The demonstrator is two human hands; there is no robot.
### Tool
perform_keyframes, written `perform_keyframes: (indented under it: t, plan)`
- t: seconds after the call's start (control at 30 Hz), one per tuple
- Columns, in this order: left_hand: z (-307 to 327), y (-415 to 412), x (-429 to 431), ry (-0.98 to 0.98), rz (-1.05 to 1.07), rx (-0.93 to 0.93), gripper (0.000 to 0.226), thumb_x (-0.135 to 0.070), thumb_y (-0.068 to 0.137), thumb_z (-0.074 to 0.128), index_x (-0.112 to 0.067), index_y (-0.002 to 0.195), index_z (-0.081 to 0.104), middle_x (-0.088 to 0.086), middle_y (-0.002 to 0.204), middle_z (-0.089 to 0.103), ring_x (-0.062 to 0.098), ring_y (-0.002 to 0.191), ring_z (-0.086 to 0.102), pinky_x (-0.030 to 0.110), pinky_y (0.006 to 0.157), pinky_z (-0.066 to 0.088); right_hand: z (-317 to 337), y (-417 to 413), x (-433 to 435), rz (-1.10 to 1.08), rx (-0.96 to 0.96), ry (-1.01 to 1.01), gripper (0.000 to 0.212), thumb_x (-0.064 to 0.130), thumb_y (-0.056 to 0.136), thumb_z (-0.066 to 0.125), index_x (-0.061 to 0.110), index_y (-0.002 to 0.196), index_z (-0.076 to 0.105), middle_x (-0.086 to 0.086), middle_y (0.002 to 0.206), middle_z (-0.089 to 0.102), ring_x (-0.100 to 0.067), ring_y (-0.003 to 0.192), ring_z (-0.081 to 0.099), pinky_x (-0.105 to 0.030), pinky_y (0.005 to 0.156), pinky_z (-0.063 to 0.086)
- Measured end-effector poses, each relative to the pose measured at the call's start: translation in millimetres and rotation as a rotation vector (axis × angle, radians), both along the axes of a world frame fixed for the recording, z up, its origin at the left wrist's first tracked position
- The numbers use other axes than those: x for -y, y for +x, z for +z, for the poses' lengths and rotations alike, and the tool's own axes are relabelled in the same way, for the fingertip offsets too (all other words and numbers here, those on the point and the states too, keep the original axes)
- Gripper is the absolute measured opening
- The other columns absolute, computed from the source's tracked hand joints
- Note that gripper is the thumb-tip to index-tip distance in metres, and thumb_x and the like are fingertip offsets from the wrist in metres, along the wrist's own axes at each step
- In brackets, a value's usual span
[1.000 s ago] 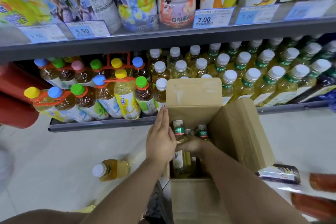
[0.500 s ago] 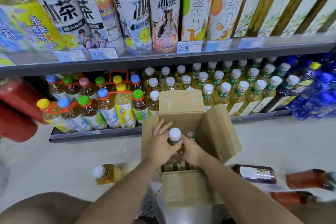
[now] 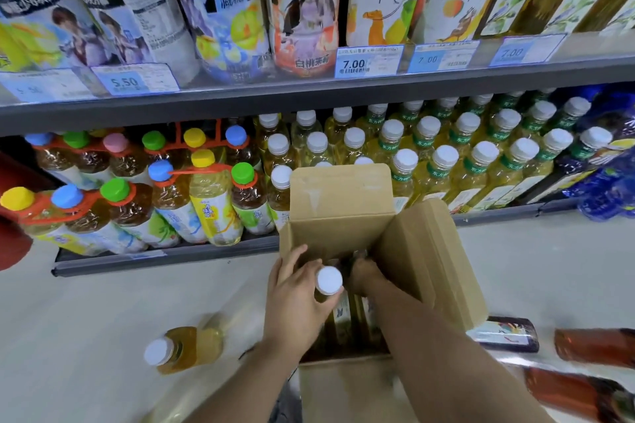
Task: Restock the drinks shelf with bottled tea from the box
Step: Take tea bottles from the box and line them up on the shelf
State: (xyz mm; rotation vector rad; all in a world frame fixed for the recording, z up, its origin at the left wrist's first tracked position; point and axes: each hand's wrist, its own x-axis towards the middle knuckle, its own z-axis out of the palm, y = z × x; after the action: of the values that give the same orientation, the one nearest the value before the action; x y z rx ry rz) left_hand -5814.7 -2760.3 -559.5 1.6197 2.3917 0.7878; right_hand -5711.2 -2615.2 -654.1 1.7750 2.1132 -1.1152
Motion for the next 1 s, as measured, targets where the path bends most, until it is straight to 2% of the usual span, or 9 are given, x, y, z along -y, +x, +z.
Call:
perform_keyframes:
  t: [0.07,0.13,0.3,0.43,0.6,0.7,0.77,0.83,1.0]
  plan:
    - [-5.6,-1.3,-0.7,-0.016,0.013,0.032,0.054,-0.058,0.073,0.072,-0.019,0.110,0.075,0.002,0.136,0.060,0.019,0.131,0.047,0.040,0.107,0.045,-18.1,-5.3,-1.4,-0.045,0.099,-0.002,0.050,0.037,0.107,0.023,0.005,0.136,0.047,-0.011,0.133,0.055,-0.024,0.109,0.057,-0.026,0.086,0.042]
    - [-10.6,-1.5,-1.6,-0.048,0.022,0.054,0.055,-0.059,0.075,0.069,-0.021,0.115,0.074,0.001,0.142,0.055,0.023,0.132,0.048,0.039,0.109,0.043,-22.3,-11.8,-0.7,-0.083,0.176,-0.016,0.040,0.032,0.107,0.028,0.009,0.134,0.047,-0.014,0.132,0.056,-0.031,0.121,0.054,-0.037,0.094,0.042]
    - [-14.0,2.8,-5.5,-0.019,0.008,0.033,0.050,-0.048,0.071,0.084,-0.019,0.112,0.075,0.002,0.138,0.057,0.026,0.134,0.049,0.041,0.107,0.046,-23.7,-18.6,-5.5,-0.153,0.160,-0.115,0.030,0.040,0.091,0.058,0.027,0.117,0.068,-0.005,0.123,0.065,-0.027,0.115,0.060,-0.039,0.098,0.050]
    - [-13.9,1.0,-3.1,-0.044,0.011,-0.019,0.050,-0.055,0.074,0.076,-0.018,0.108,0.076,0.001,0.133,0.062,0.024,0.135,0.047,0.040,0.108,0.044,-2.4,-17.1,-4.3,-0.229,0.079,-0.158,0.030,0.031,0.087,0.070,0.015,0.112,0.068,-0.008,0.116,0.068,-0.027,0.109,0.065,-0.037,0.089,0.055]
    - [-3.1,-1.1,-3.7,-0.178,-0.034,-0.096,0.053,-0.069,0.081,0.052,-0.025,0.100,0.074,-0.010,0.110,0.071,0.011,0.142,0.033,0.034,0.118,0.022,48.6,-3.4,14.1,-0.176,-0.035,-0.024,0.035,0.029,0.087,0.071,0.018,0.118,0.059,-0.006,0.119,0.067,-0.029,0.108,0.064,-0.036,0.091,0.053]
    - [37.2,5.0,-0.3,-0.289,-0.048,-0.097,0.050,-0.069,0.087,0.043,-0.029,0.103,0.070,-0.014,0.114,0.070,0.005,0.138,0.037,0.039,0.123,0.009,93.9,11.8,24.5,-0.114,-0.168,0.083,0.040,0.027,0.087,0.073,0.016,0.121,0.054,-0.007,0.122,0.065,-0.030,0.113,0.061,-0.036,0.093,0.049]
    - [74.0,11.5,4.5,-0.290,0.026,0.000,0.043,-0.065,0.091,0.047,-0.029,0.105,0.066,-0.010,0.110,0.069,0.014,0.119,0.052,0.036,0.112,0.032,133.6,23.0,27.8,-0.077,-0.248,0.143,0.043,0.030,0.085,0.076,0.015,0.120,0.056,-0.008,0.121,0.066,-0.029,0.113,0.061,-0.035,0.093,0.049]
    - [102.6,14.0,8.3,-0.248,0.081,0.128,0.040,-0.062,0.090,0.054,-0.025,0.099,0.065,-0.006,0.092,0.068,0.019,0.094,0.060,0.033,0.088,0.048,174.9,35.2,30.6,-0.047,-0.309,0.204,0.044,0.031,0.083,0.078,0.013,0.118,0.059,-0.006,0.117,0.068,-0.027,0.110,0.061,-0.031,0.087,0.047]
    - [194.2,16.0,20.7,-0.095,0.070,0.261,0.033,-0.057,0.083,0.061,-0.025,0.076,0.058,-0.005,0.071,0.066,0.017,0.068,0.064,0.032,0.064,0.054,294.8,65.5,47.9,0.082,-0.379,0.360,0.027,0.030,0.085,0.073,0.020,0.106,0.060,0.006,0.100,0.066,-0.019,0.098,0.063,-0.031,0.076,0.047]
